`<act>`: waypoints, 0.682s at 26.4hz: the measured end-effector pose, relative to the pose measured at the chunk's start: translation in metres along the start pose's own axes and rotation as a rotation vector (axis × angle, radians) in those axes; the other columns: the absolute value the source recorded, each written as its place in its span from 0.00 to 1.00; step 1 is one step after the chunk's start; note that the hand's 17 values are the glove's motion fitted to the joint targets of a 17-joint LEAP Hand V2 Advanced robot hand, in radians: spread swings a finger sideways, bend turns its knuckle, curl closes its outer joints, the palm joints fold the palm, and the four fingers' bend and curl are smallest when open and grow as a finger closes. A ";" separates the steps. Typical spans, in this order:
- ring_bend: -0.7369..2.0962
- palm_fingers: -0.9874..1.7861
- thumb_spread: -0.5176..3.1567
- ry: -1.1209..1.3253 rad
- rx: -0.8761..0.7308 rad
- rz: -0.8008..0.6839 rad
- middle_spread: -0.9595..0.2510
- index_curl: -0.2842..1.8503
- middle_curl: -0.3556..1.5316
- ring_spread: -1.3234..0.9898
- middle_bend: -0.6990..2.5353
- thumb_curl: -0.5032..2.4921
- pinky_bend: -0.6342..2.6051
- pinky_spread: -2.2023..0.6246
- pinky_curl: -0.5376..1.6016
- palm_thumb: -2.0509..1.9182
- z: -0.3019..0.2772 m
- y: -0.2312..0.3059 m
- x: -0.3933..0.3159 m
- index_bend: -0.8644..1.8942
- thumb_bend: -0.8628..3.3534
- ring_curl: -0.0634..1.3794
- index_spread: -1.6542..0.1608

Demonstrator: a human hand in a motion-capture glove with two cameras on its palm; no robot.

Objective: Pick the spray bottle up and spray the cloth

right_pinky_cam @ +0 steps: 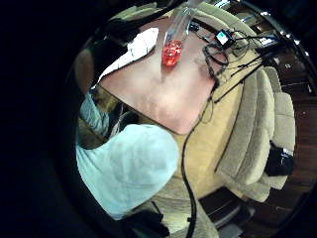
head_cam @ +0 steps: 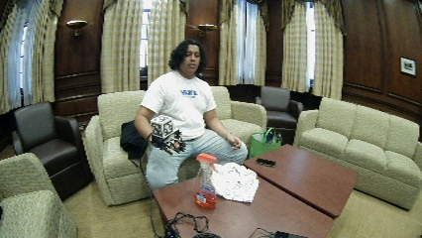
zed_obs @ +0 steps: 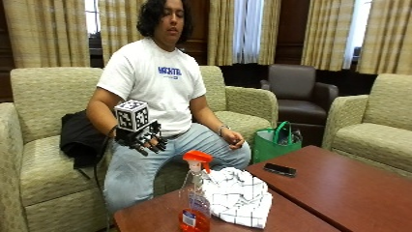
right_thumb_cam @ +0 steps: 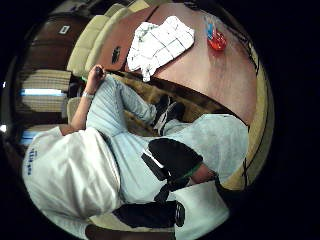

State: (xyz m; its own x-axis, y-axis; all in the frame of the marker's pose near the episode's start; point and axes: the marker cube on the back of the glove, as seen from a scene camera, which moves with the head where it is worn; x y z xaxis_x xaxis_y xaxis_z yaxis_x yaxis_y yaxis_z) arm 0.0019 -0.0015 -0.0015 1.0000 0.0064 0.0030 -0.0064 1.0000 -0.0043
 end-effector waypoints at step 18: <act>0.35 0.49 0.38 -0.061 -0.011 0.066 0.66 0.22 0.30 0.53 0.29 0.23 0.35 0.85 0.37 0.61 -0.005 0.002 0.011 0.37 0.22 0.17 0.70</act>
State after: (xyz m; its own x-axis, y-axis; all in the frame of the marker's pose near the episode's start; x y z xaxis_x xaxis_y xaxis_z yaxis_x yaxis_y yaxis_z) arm 0.0132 0.0002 -0.0062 0.9953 0.0731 0.0634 -0.0721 0.9972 -0.0177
